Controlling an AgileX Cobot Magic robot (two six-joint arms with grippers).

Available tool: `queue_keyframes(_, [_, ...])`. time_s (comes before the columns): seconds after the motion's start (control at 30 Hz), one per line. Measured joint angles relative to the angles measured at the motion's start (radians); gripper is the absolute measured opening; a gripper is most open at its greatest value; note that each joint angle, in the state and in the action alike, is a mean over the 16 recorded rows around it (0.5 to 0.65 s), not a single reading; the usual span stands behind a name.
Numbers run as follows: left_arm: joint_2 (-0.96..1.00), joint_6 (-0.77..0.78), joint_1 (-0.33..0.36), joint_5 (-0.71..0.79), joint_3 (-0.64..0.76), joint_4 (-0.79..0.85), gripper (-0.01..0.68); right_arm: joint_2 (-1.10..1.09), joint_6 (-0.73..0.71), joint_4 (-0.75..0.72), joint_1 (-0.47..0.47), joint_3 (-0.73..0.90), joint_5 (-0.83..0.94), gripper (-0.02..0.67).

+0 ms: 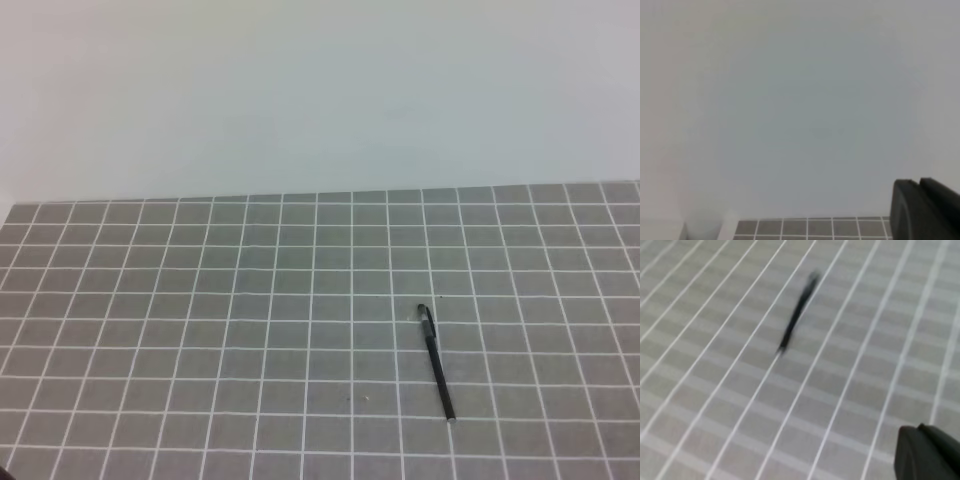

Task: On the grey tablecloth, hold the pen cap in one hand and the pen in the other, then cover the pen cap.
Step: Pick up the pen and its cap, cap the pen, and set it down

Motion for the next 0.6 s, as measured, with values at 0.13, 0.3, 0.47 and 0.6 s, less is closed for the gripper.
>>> queue_keyframes(0.13, [-0.006,-0.209,0.022,0.040,0.038,0.215,0.000,-0.039,-0.024,-0.015,-0.082,0.017,-0.055,0.004])
queue_keyframes(0.3, [-0.021,-0.641,0.048,0.126,0.111,0.659,0.000,-0.108,-0.060,-0.024,-0.217,0.094,-0.190,0.004])
queue_keyframes(0.47, [-0.056,-1.074,0.057,0.150,0.217,1.109,0.000,-0.180,-0.091,-0.004,-0.340,0.221,-0.352,0.004])
queue_keyframes(0.6, [-0.099,-1.305,0.060,0.105,0.314,1.348,0.000,-0.231,-0.106,0.015,-0.404,0.319,-0.432,0.004])
